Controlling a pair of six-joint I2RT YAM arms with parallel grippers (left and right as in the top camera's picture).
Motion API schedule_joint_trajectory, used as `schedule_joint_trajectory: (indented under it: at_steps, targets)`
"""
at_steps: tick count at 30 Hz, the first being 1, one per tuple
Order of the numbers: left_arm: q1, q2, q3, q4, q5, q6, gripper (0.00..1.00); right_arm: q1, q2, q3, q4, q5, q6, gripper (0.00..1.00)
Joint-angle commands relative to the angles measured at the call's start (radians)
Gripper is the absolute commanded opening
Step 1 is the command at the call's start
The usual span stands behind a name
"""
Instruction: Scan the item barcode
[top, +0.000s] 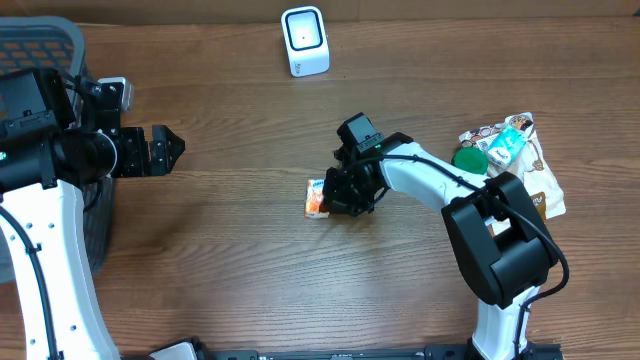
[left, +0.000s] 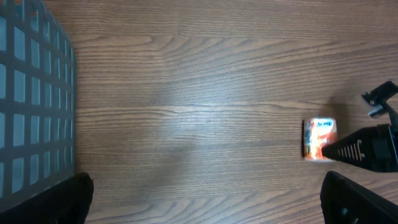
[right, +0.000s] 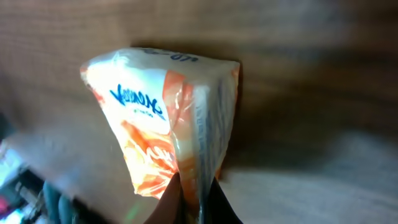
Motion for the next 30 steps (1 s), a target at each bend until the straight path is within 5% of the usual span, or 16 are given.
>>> schedule_joint_trajectory:
  at_steps: [1, 5, 13, 30]
  targets:
    - [0.005, 0.006, -0.003, 0.001, 0.0, 0.015, 1.0, -0.051, -0.054, 0.019, 0.0, -0.253, -0.166, 0.04]
    - [0.005, 0.006, -0.003, 0.001, 0.0, 0.015, 0.99, -0.138, -0.127, 0.045, 0.005, -0.56, -0.308, 0.04]
    - [0.005, 0.006, -0.003, 0.001, 0.0, 0.015, 1.0, -0.281, -0.193, 0.049, 0.161, -0.957, -0.288, 0.04]
    - [0.005, 0.006, -0.003, 0.001, 0.0, 0.015, 0.99, -0.337, -0.288, 0.055, 0.896, -1.011, 0.436, 0.04]
